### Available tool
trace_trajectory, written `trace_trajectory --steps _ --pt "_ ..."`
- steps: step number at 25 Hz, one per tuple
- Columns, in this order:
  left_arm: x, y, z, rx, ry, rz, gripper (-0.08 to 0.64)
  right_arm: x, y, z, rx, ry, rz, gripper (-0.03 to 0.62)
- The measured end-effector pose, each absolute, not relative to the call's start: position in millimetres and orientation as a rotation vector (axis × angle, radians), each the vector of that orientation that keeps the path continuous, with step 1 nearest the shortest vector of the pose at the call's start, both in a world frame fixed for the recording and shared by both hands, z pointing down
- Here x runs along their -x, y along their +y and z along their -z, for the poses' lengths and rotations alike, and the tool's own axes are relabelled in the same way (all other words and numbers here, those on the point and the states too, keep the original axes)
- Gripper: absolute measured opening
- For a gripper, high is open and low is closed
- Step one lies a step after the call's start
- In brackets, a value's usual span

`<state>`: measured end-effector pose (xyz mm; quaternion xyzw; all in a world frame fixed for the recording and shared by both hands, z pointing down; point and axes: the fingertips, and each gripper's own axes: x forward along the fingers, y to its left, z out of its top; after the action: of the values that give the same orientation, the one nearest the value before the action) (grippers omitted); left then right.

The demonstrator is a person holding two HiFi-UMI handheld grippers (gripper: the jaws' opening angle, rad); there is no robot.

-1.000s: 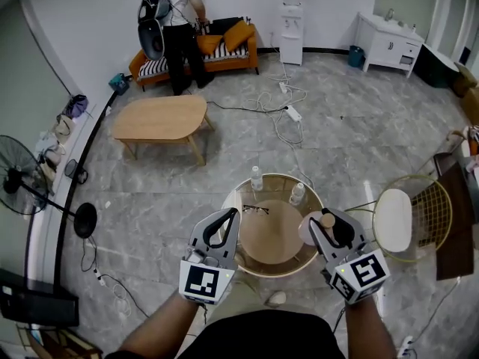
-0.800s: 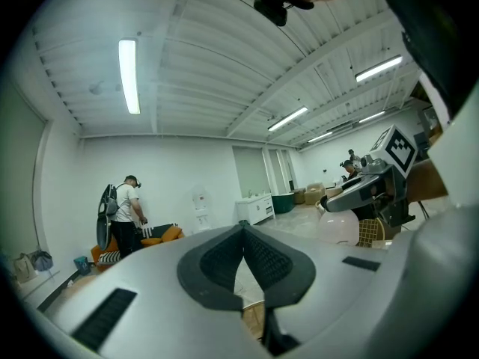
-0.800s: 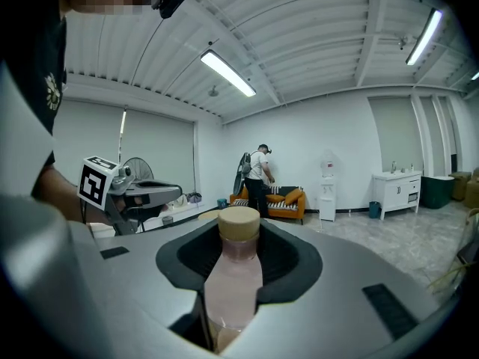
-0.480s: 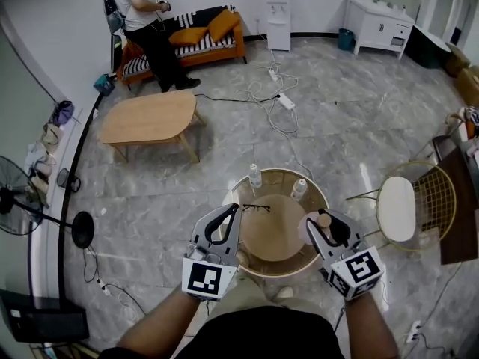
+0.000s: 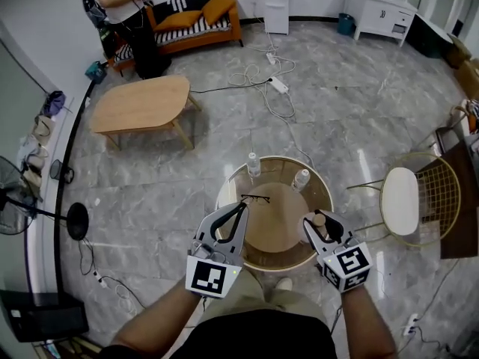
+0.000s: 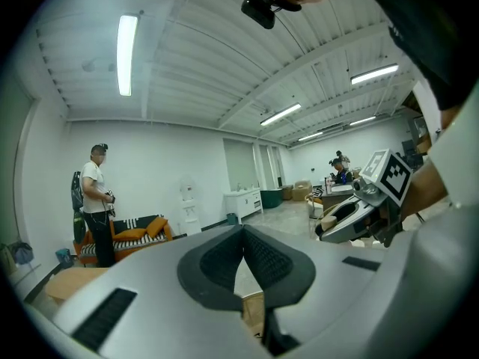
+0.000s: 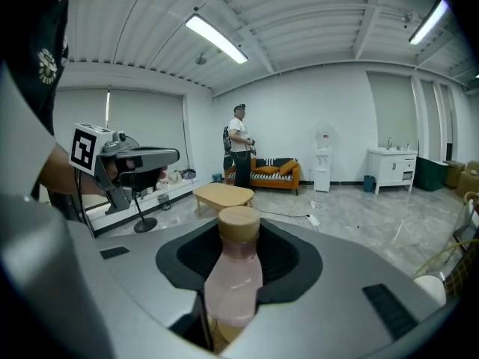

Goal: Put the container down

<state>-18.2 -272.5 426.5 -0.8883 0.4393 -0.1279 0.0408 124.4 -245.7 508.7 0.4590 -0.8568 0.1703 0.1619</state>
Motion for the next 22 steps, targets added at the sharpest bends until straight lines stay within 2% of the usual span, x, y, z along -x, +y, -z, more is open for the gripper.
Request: trace_trajectory --steps 22 --pt "31 -312 -508 2.737 1.400 0.434 0.015 -124 -276 -691 -1.269 -2.256 -0.671 0.147"
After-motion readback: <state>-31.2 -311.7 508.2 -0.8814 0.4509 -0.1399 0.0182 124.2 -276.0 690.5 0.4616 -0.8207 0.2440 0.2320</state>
